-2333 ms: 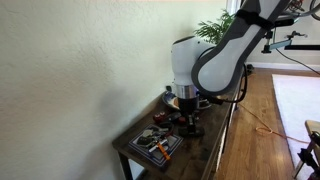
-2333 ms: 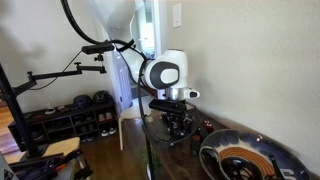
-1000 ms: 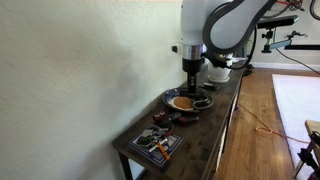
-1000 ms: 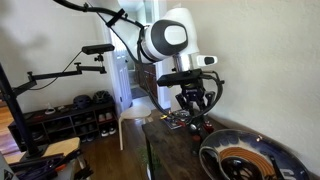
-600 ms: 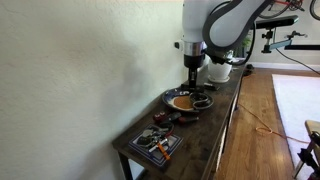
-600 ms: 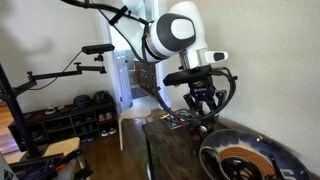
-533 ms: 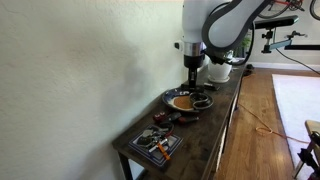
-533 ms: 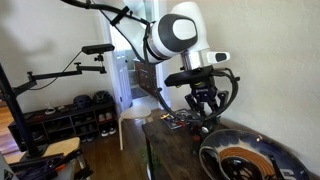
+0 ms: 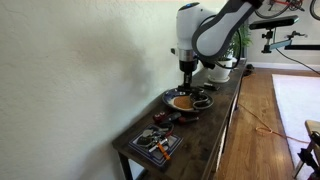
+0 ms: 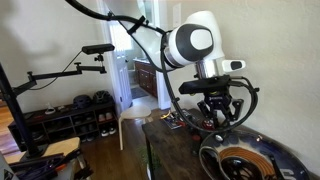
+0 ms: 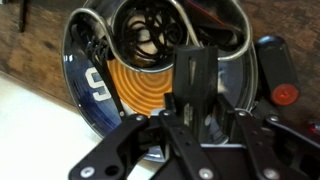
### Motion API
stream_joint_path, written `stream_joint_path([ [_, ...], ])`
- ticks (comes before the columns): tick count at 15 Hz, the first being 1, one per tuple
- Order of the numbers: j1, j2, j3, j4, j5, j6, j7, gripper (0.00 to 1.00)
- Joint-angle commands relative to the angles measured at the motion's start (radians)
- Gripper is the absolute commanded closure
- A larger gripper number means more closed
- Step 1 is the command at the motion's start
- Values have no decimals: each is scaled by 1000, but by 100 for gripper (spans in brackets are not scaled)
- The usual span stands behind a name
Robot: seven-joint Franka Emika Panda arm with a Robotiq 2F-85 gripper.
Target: Put the black gadget on the huge tray
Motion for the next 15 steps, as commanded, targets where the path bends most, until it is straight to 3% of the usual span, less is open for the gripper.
stream_joint_path([
  [1, -11, 67, 3, 75, 9, 14, 1, 83],
  [15, -19, 272, 25, 275, 70, 4, -17, 83],
])
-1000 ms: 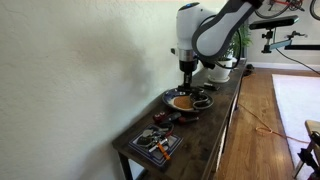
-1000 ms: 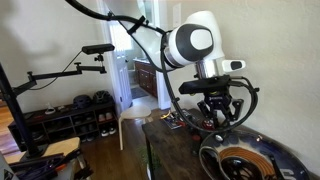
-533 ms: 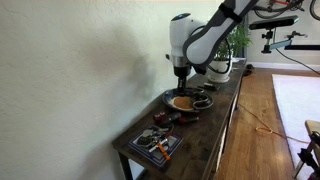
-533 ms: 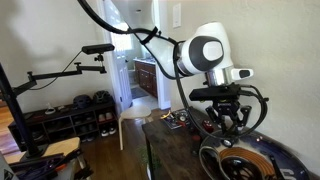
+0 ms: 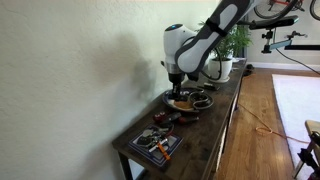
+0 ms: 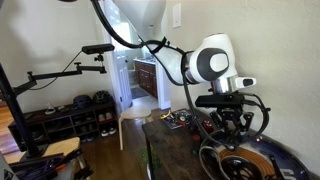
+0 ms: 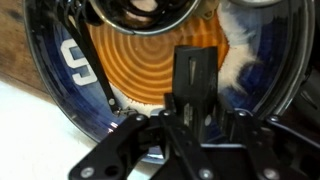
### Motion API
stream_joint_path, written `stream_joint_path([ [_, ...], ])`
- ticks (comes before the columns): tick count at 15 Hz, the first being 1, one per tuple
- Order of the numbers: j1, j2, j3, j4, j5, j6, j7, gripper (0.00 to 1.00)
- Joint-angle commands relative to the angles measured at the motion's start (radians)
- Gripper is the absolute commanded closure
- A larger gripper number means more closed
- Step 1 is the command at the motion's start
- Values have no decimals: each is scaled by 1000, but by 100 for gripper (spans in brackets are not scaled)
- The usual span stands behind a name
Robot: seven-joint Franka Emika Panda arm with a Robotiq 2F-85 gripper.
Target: Put the black gadget on the huge tray
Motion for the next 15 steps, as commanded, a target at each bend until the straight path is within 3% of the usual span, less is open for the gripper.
stream_joint_path([
  [1, -17, 28, 16, 33, 25, 2, -16, 83],
  [4, -14, 34, 17, 28, 29, 0, -14, 83],
  [5, -8, 30, 12, 22, 25, -8, -5, 33],
  [6, -5, 21, 12, 11, 24, -10, -4, 32],
  [11, 9, -57, 11, -51, 19, -21, 9, 1],
  [15, 21, -156, 31, -129, 36, -19, 32, 0],
])
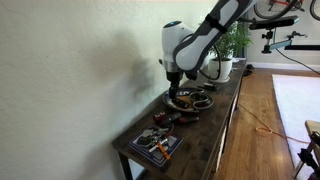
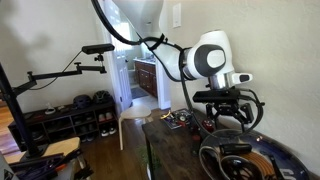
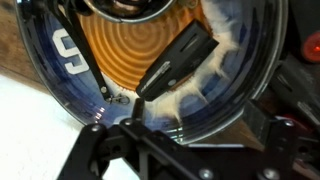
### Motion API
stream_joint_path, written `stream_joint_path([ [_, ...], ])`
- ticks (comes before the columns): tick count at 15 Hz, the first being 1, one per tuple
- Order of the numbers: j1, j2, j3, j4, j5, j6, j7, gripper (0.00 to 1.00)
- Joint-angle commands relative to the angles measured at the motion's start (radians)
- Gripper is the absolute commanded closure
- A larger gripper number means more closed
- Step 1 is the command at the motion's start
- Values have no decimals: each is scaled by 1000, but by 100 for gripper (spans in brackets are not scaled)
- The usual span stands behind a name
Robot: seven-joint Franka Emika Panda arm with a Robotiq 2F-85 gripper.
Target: Put the black gadget on the huge tray
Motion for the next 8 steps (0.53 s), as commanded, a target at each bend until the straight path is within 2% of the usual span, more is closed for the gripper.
stream_joint_path([
  [1, 18, -153, 18, -139, 22, -10, 35, 0],
  [6, 48, -273, 35, -253, 25, -11, 85, 0],
  [7, 30, -187, 39, -158, 33, -3, 44, 0],
  [8, 37, -207, 40, -180, 32, -3, 53, 0],
])
